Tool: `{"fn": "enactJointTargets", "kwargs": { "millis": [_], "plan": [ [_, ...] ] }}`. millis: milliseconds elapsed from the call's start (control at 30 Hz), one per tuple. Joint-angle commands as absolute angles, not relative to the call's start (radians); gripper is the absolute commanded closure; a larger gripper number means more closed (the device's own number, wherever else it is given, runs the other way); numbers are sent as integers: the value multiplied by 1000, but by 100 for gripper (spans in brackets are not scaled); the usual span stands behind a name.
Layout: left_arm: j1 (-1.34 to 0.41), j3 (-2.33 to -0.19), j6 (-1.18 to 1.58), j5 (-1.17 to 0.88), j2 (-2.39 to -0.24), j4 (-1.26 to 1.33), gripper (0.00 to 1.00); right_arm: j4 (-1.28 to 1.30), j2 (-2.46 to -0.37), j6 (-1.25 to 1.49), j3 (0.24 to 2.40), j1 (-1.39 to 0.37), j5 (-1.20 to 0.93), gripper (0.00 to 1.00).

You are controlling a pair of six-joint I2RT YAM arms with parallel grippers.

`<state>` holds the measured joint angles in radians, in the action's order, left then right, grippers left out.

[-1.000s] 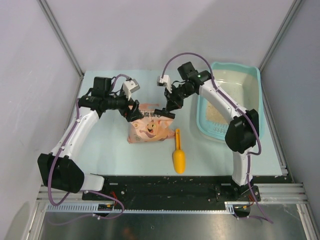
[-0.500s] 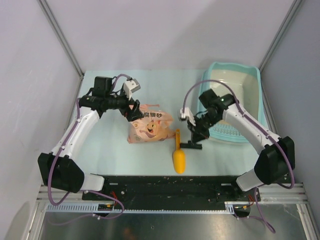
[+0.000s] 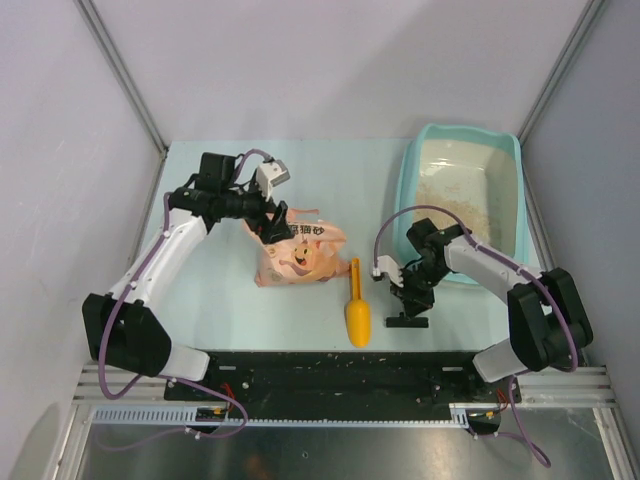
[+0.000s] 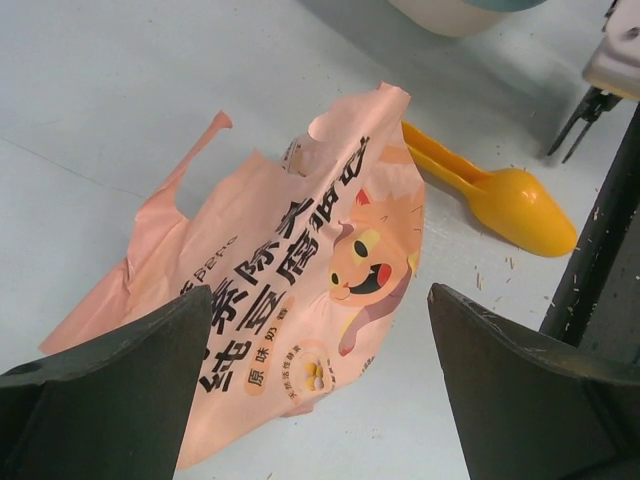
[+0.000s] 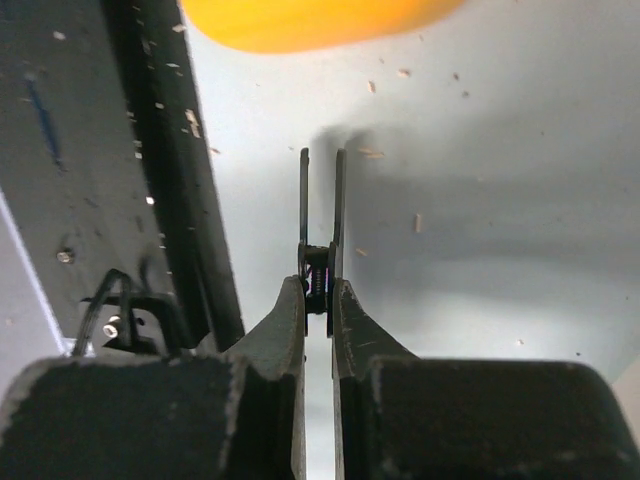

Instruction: Fill the litter box with clean litter

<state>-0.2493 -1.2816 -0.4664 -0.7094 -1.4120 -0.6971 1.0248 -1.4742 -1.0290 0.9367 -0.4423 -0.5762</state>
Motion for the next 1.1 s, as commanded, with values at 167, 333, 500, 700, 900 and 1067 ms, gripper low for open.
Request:
{"fn": "enactJointTargets", "kwargs": {
  "millis": [167,333,500,700,900,1067],
  "plan": [
    [-193,-1339,-74,-709,-1396,-574,0,900,-1473,-1115,870,-411,-503,66],
    [-112,-1359,55,-552,-1368,-557,0,999,-1281,-1102,954,-417,-505,36],
    [26,-1367,173,-494,-1434,-557,0,925,-1140,-991,1005,-457,-485,19],
    [106,-1318,304,-693,-1555,-528,1,737,-1132,-720,1057,-476,-407,15],
    [106,-1341,377,-839,-1718,-512,0,690,-1184,-553,1144,-489,-353,15],
    [101,-1382,410,-886,-1830,-502,2,683,-1198,-500,1173,-503,-342,15]
  ]
}}
